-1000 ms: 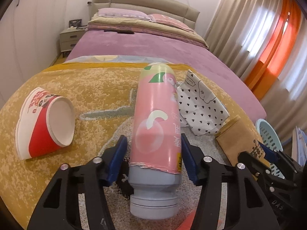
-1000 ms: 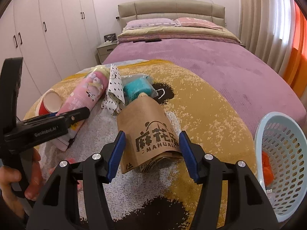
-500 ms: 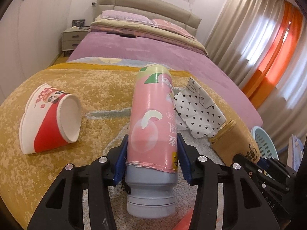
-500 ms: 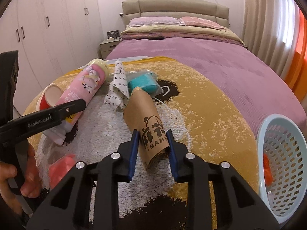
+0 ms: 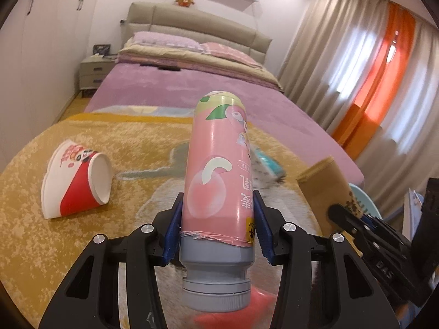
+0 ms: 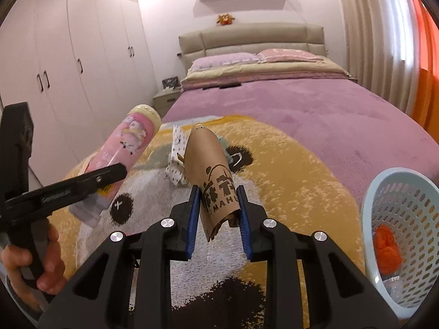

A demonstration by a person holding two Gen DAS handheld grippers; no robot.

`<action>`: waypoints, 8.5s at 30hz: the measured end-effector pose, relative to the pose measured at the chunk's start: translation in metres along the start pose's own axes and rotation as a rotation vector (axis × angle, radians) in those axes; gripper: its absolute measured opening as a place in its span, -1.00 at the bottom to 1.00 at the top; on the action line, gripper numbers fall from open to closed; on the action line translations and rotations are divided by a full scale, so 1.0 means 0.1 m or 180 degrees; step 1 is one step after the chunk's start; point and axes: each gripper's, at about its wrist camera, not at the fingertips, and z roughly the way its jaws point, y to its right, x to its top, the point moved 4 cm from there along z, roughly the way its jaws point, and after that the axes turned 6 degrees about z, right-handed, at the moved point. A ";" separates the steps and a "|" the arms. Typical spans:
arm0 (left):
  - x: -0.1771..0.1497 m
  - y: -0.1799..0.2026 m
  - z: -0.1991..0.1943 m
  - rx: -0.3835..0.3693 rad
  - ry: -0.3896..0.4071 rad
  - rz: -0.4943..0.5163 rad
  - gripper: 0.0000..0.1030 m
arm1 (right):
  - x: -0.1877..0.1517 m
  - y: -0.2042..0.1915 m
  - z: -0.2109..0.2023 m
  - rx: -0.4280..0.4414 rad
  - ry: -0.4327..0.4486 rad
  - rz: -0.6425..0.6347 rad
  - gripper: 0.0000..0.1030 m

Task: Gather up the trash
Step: 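Drop the pink bottle into the basket with the left tool while the right tool drops the paper bag, then grasp the pink sachet with the left tool while the right tool grasps the white dotted cloth, then drop the pink sachet into the basket with the left tool while the right tool drops the dotted cloth, then grasp the red-white paper cup with the left tool while the right tool grasps the teal sachet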

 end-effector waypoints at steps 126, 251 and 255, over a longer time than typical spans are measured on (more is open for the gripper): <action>-0.82 -0.02 -0.29 0.0323 -0.0245 0.0191 0.09 | 0.21 -0.55 1.05 -0.0071 -0.0501 -0.0333 -0.45; 0.02 -1.58 -0.11 0.0781 -0.0113 -0.0588 0.86 | 0.45 -0.35 0.99 -0.0422 -0.0433 -0.0576 0.60; -0.03 -1.56 -0.02 0.0676 -0.0150 -0.0574 0.83 | 0.44 -0.29 1.18 -0.0483 -0.0517 -0.0558 0.60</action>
